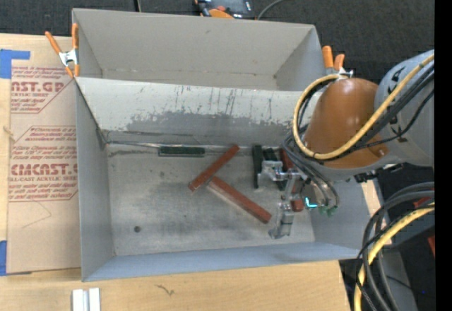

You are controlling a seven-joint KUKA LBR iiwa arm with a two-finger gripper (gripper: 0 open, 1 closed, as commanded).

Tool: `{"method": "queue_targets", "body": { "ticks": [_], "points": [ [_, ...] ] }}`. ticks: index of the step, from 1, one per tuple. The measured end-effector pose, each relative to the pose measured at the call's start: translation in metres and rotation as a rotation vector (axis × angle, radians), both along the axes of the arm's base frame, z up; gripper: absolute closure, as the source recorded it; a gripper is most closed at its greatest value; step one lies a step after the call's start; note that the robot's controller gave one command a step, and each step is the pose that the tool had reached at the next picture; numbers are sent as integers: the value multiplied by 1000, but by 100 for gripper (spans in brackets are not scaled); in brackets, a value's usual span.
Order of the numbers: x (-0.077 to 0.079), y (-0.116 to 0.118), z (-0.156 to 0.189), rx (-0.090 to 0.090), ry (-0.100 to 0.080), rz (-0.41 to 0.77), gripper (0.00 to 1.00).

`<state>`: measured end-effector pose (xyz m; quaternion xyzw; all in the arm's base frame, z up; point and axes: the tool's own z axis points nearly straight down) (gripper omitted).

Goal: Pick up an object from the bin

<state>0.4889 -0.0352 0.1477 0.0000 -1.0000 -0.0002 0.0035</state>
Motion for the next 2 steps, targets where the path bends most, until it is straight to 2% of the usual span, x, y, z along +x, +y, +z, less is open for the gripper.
{"method": "queue_targets", "body": {
  "ticks": [1, 2],
  "points": [
    [6, 1, -81, 1, -1, -125, 0],
    [7, 1, -78, 0, -7, -124, 100]
  ]
}}
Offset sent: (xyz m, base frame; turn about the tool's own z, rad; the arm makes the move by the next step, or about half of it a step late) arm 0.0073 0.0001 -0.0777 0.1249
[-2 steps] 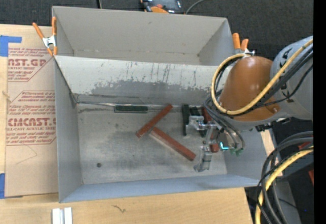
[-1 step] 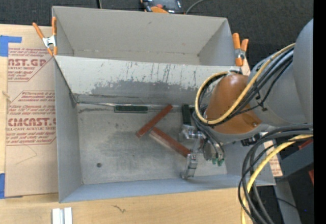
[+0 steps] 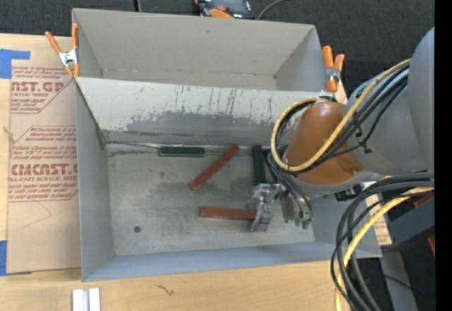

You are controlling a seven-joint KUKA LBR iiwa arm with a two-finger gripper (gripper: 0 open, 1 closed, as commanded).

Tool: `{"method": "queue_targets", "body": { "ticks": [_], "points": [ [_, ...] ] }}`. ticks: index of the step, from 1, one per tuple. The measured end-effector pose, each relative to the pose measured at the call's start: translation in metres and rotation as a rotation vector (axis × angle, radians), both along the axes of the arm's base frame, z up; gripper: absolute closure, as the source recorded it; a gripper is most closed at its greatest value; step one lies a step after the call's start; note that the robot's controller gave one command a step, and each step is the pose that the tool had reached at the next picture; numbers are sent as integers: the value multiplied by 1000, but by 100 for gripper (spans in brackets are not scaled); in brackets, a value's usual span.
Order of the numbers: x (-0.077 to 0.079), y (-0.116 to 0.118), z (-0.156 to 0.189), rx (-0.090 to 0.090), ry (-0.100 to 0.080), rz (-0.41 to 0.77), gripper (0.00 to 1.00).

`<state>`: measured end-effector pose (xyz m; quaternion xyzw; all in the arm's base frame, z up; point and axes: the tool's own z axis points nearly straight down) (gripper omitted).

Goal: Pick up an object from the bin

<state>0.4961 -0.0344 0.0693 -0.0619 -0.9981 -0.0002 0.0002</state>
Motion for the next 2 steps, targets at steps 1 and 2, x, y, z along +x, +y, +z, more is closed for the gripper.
{"method": "queue_targets", "body": {
  "ticks": [1, 2],
  "points": [
    [13, 6, 121, 0, -9, -46, 100],
    [14, -9, 271, -1, -12, -36, 100]
  ]
}}
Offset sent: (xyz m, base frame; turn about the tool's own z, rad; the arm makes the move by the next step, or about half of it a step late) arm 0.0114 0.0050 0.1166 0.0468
